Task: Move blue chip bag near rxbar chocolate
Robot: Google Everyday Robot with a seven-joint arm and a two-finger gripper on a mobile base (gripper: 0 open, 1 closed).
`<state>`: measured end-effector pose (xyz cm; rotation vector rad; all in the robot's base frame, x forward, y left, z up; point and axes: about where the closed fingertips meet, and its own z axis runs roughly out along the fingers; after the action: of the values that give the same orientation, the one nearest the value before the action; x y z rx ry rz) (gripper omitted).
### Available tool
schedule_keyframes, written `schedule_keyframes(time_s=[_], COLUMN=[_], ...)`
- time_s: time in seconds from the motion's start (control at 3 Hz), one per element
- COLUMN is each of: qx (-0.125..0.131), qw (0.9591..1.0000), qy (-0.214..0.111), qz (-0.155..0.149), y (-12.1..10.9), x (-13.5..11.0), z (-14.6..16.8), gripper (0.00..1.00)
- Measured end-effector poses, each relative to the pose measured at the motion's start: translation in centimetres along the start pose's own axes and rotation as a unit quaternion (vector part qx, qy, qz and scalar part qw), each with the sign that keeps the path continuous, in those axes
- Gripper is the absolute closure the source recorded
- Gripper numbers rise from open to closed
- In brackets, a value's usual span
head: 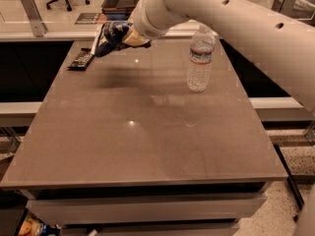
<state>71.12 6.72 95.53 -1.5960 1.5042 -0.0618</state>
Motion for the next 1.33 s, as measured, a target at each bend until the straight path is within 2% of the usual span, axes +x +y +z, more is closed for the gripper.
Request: schedule_keyframes(time_s=[0.33, 0.67, 1.0, 1.33], qx=[0.003, -0.008, -0.009, -0.011], qw=[0.9998, 0.9987, 0.9987, 0.9987], qy=[0.016, 0.046, 0.044, 0.044], qz=[-0.013, -0.020, -0.022, -0.023], y=[0.8, 1.3, 1.5, 1.6], x=[-1.0, -1.4, -1.7, -1.8], z=[3.2, 6.4, 6.5, 6.7], gripper=[1.00, 1.00, 0.81, 0.57])
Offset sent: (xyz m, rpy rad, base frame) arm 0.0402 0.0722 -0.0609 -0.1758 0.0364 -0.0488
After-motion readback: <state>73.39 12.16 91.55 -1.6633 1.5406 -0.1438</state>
